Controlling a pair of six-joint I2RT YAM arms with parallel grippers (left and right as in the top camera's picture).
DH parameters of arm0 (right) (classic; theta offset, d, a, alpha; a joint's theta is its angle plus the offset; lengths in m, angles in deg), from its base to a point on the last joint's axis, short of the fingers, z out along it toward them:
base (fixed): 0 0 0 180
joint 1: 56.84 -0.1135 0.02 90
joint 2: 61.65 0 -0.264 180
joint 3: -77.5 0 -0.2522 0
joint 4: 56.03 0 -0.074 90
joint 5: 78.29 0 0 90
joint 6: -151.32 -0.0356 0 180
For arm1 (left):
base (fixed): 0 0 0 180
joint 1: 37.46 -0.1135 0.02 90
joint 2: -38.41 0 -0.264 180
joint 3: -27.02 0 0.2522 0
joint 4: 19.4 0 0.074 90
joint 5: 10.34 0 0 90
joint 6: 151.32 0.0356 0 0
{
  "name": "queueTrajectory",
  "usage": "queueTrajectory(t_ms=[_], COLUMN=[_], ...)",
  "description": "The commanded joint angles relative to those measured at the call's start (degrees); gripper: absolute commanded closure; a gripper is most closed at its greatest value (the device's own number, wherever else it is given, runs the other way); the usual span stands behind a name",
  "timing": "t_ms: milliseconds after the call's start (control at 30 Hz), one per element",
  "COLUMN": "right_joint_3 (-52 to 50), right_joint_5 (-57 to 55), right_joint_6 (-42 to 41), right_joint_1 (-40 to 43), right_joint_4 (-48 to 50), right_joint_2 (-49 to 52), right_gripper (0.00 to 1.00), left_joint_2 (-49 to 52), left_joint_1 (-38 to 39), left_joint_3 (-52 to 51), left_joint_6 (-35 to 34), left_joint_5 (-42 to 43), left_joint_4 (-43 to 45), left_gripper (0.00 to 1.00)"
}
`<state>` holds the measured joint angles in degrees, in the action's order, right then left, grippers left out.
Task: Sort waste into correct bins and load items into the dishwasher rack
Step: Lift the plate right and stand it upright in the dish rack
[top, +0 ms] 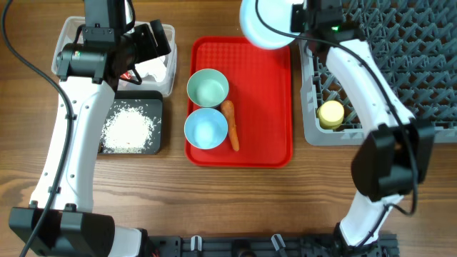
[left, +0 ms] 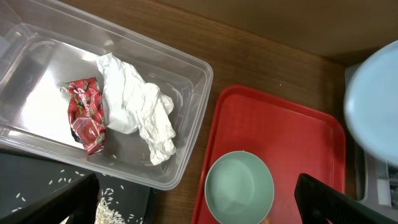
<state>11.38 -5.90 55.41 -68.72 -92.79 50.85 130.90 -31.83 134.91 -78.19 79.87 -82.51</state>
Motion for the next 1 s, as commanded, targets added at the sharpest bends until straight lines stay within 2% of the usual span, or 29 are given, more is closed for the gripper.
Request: queueTrajectory(t_ms=[0, 133, 333, 500, 633, 967], right_joint_3=[1.9, 1.88, 1.88, 1.86, 1.6, 1.57], right_joint_5=[-19.04, -26.12, -28.37, -22.01, -13.62, -4.33], right_joint_6=[5.49, 17.94, 22.38, 25.24, 34.05, 51.6], right_joint_1=[1.66, 4.63, 11.82, 19.34, 24.7, 33.59], right_joint_4=[3.5, 9.4, 13.66, 13.07, 12.72, 14.75], right_joint_2=[-3.61, -3.61, -3.61, -3.43, -2.99, 0.07], right_gripper=[0.96, 0.96, 0.96, 0.96, 0.96, 0.96], left_joint_2=[0.11, 0.11, 0.11, 0.11, 0.11, 0.11], left_joint_1=[0.11, 0.11, 0.11, 0.11, 0.11, 0.11], left_joint_3=[0.0, 0.0, 0.0, 0.0, 0.0, 0.0], left_joint_6=[-0.5, -0.5, -0.5, -0.5, -0.5, -0.5], left_joint_5=[-0.94, -0.94, -0.94, -0.94, -0.94, -0.94], left_joint_4=[-0.02, -0.02, -0.02, -0.02, -0.02, -0.02], left_gripper=[0.0, 0.0, 0.0, 0.0, 0.0, 0.0])
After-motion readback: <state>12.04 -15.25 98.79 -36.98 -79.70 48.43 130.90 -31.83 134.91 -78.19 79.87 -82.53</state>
